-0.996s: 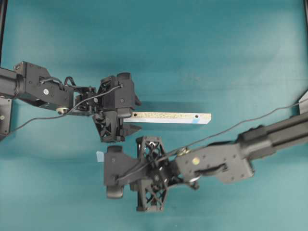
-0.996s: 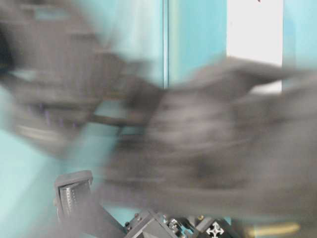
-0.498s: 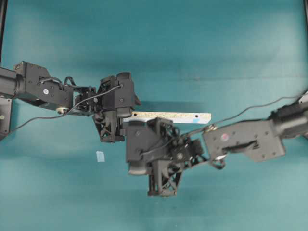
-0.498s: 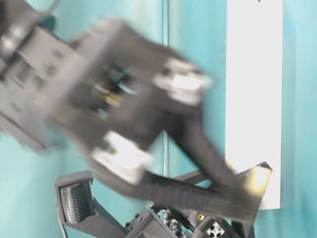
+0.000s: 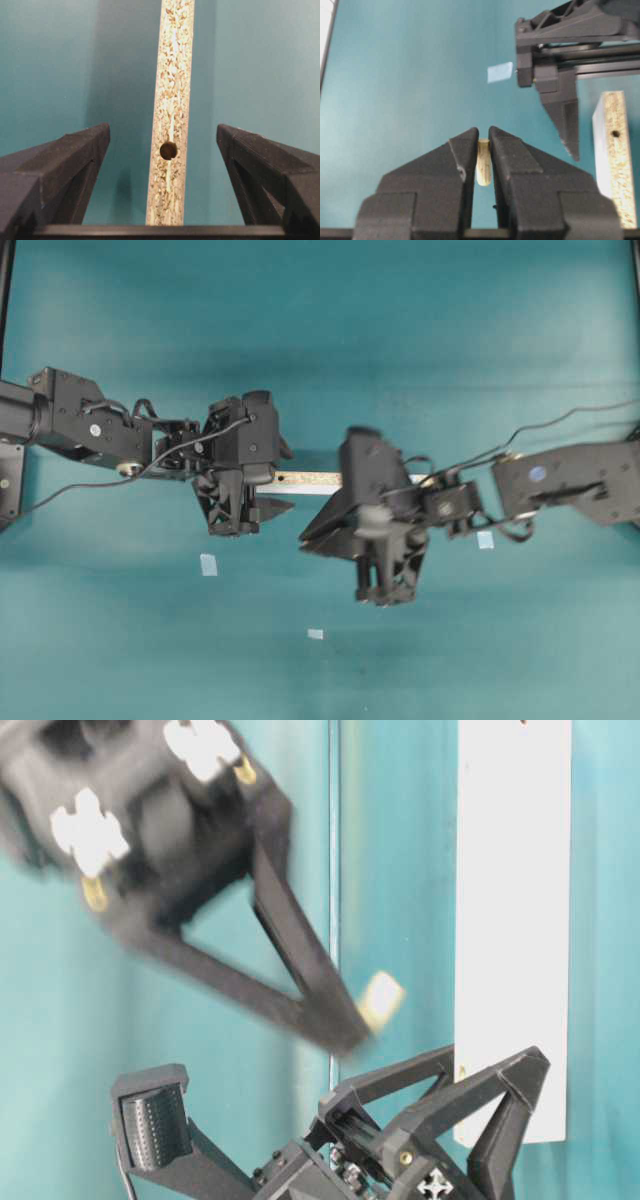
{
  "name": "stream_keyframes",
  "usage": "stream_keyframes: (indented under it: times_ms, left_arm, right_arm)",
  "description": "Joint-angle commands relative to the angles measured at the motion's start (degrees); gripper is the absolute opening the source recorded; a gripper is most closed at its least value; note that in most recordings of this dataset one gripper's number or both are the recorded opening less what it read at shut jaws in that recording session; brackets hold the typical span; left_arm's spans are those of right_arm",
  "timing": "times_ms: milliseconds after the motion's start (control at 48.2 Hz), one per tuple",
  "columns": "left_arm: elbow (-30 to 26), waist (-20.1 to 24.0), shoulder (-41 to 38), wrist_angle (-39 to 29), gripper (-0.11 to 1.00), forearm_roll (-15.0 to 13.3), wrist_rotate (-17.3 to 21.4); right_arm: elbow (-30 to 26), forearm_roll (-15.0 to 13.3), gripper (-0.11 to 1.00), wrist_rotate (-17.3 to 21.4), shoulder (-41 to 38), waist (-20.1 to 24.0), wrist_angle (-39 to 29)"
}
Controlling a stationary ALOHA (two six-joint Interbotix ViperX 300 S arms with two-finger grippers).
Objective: Insert the rod into the hole on the wooden board.
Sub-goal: 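Lift the dowel with the right gripper and carry it toward the board's right end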
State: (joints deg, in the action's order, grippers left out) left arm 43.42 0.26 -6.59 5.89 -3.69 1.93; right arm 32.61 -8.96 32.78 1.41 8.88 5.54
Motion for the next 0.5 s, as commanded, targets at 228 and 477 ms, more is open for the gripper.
stream_keyframes:
  times_ms: [228,477]
  left_arm:
    - [0.26,0.97,0.79,0.44,0.99,0.09,0.44]
    - [0.26,1.58,0.79,0.35,0.97,0.09,0.53]
  right_arm:
    - [10.90,-0.26,0.11,-0.44,8.70,-3.25,11.60]
    - [16.00,-0.26,0.11,-1.76,12.30,-6.33,14.85]
